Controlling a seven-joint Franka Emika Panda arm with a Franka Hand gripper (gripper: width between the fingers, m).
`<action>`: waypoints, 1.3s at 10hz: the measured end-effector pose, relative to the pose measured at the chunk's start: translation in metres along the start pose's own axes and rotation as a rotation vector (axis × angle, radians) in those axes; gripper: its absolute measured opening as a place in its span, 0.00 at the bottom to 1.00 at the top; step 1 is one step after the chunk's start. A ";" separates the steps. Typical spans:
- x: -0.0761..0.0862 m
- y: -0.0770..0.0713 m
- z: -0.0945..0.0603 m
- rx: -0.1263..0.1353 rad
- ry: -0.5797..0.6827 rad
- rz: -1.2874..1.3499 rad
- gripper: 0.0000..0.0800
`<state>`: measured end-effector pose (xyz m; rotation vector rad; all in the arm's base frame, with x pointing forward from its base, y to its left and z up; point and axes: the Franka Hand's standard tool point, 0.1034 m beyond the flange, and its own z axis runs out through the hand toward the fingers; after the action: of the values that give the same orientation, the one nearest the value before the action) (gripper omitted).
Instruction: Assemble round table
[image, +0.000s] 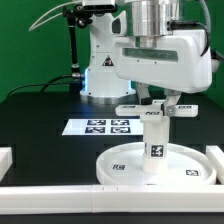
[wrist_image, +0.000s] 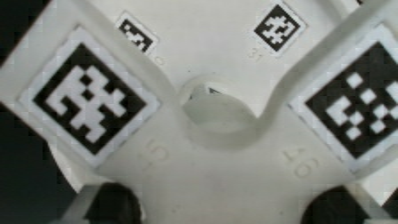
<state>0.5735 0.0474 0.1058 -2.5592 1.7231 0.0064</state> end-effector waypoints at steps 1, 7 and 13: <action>0.000 0.000 0.000 0.001 -0.001 0.049 0.56; 0.000 0.000 0.001 0.039 -0.036 0.623 0.56; 0.001 0.002 0.001 0.085 -0.083 0.976 0.56</action>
Offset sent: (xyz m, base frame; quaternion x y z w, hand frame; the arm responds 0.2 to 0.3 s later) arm 0.0000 -0.0063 -0.0010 0.0697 0.0107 0.2197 0.9730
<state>0.5721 0.0458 0.1044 -1.3997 2.6309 0.0757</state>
